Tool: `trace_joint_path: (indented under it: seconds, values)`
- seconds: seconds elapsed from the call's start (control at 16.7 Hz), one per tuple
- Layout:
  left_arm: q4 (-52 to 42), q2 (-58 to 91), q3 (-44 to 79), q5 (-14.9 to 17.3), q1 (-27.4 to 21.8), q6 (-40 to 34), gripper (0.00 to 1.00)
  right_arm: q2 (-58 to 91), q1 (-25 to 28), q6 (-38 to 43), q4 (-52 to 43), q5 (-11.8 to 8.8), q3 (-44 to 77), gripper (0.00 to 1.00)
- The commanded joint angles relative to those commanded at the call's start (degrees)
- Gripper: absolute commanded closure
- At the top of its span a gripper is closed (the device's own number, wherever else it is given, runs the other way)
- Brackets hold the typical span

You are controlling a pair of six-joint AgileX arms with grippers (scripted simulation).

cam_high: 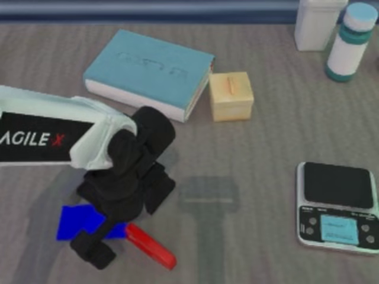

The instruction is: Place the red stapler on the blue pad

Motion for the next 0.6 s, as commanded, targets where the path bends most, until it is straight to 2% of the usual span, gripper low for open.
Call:
trace_joint_path:
  seconds: [0.06, 0.6]
  values:
    - [0.0, 0.0, 0.0, 0.0, 0.0, 0.0, 0.0, 0.0, 0.0, 0.0, 0.0, 0.0, 0.0, 0.0]
    - [0.0, 0.0, 0.0, 0.0, 0.0, 0.0, 0.68, 0.0, 0.0, 0.0, 0.0, 0.0, 0.0, 0.0]
